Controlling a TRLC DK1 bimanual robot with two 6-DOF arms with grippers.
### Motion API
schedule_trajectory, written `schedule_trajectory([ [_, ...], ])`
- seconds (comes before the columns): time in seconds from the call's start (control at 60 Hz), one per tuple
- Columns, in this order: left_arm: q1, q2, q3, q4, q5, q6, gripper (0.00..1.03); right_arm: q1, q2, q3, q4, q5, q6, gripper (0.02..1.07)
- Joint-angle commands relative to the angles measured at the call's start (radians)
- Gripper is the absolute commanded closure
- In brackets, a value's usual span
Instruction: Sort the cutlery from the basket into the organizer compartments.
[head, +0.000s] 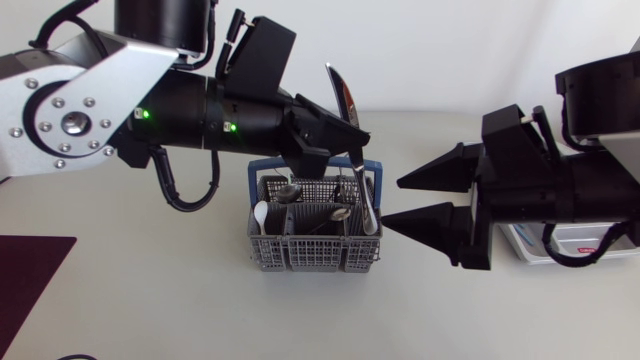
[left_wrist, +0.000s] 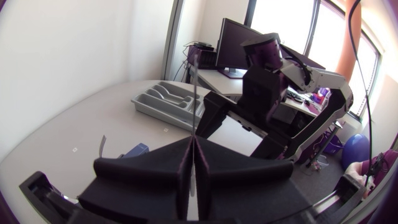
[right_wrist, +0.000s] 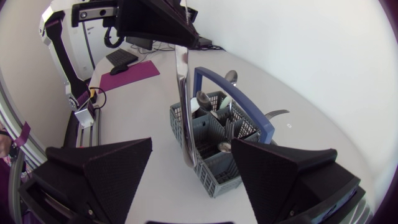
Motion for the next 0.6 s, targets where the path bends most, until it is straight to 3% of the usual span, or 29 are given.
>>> schedule_trajectory([
  [0.0, 0.018, -0.006, 0.053, 0.0, 0.05, -0.047, 1.0, 0.022, 0.044, 0.019, 0.031, -0.01, 0.036, 0.16],
  [0.067, 0.02, -0.004, 0.055, -0.001, 0.064, -0.054, 1.0, 0.035, 0.064, 0.016, 0.046, -0.01, 0.041, 0.17],
  [0.267, 0.02, 0.004, 0.047, -0.003, 0.128, -0.071, 1.0, 0.087, 0.078, 0.002, 0.077, -0.01, 0.062, 0.37],
  [0.583, 0.038, 0.011, 0.044, -0.003, 0.187, -0.087, 1.0, 0.13, 0.07, -0.021, 0.065, -0.019, 0.077, 0.9],
])
